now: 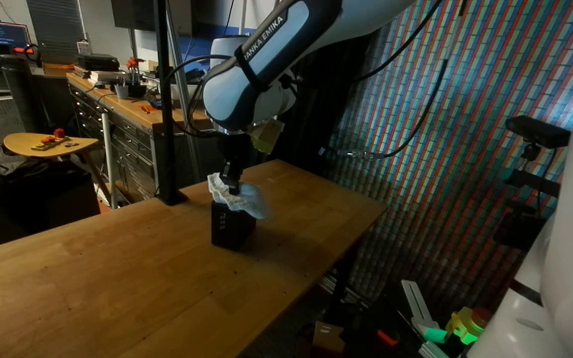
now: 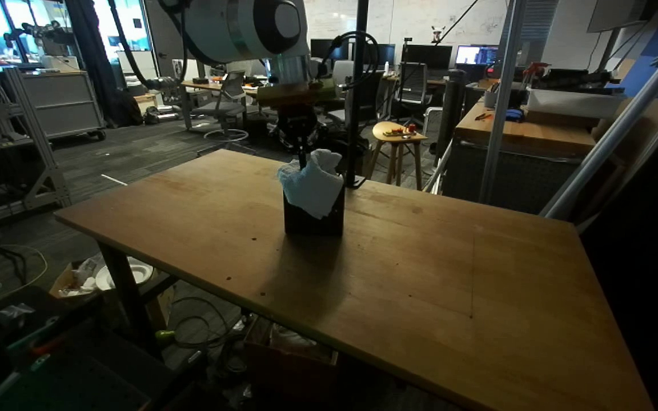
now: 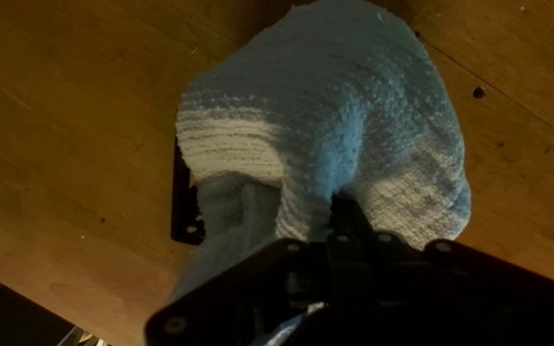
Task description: Put the towel in the box
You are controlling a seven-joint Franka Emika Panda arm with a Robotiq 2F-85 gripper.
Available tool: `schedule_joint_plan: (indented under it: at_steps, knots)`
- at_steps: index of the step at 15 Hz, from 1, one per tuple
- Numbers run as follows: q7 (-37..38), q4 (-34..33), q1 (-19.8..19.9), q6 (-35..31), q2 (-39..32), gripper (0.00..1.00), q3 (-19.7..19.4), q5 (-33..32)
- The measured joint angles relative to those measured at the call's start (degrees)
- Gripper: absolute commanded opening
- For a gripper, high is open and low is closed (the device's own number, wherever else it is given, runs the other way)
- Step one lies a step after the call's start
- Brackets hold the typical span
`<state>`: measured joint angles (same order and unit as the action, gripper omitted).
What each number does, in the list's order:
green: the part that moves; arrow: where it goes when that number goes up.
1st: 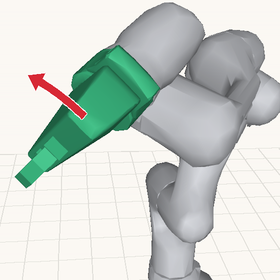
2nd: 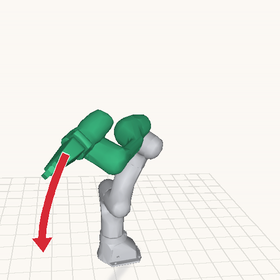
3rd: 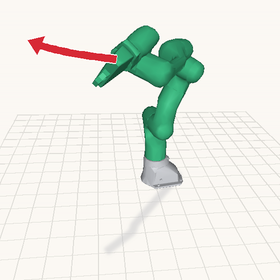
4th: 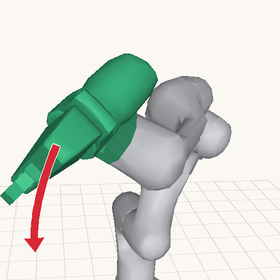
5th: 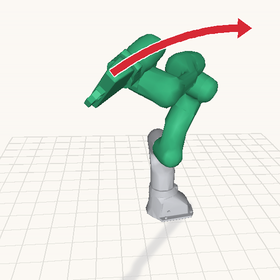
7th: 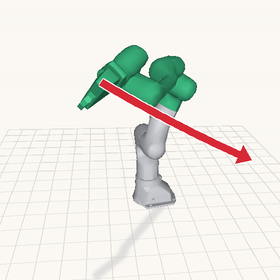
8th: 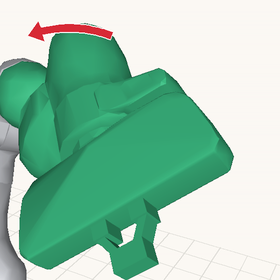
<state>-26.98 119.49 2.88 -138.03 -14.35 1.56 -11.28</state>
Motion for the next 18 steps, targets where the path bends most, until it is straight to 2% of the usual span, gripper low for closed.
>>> schedule_joint_plan:
  at_steps: [7,18]
  knots:
    - [-2.3,-2.2,0.0,-1.7,-7.0,0.04,1.6,0.2]
    - [-4.4,-1.8,1.3,-1.9,-5.6,0.05,1.9,2.2]
